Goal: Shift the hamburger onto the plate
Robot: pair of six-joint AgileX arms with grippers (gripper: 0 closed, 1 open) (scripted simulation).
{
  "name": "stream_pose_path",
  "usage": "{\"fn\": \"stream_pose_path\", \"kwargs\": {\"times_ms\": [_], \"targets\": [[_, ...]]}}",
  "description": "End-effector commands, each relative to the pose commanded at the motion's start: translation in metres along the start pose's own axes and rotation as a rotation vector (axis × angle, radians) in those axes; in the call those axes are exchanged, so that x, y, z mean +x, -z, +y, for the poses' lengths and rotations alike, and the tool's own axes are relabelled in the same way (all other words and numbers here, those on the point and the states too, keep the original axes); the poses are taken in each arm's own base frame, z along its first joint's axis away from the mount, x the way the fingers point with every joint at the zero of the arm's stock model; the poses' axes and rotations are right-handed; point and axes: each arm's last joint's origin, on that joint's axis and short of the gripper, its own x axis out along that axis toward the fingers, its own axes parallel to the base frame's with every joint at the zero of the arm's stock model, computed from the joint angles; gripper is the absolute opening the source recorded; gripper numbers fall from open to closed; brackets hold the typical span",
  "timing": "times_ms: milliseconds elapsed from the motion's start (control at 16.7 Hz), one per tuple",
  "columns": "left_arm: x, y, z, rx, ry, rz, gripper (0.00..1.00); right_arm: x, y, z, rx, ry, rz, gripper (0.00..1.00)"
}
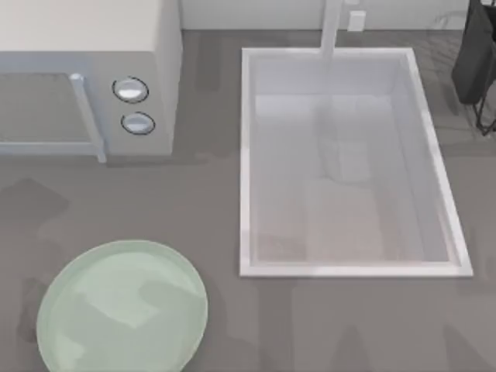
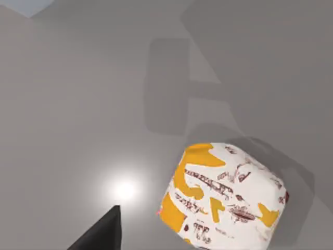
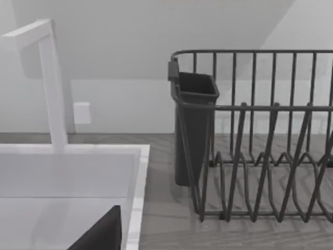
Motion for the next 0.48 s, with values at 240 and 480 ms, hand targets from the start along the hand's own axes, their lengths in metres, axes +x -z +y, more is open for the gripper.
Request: {"fn": "stream_pose_path", "kwargs": {"times_ms": [240,480], "targets": [[0.039,-0.016,0.034,0.158,0.198,0.231,1.00,0.000,0.000,0.000,0.000,0.000,0.000,1.00],[0.077,-0.021,0.057,0.259,0.368,0.354,1.00,0.000,0.000,0.000,0.000,0.000,0.000,1.00]]}}
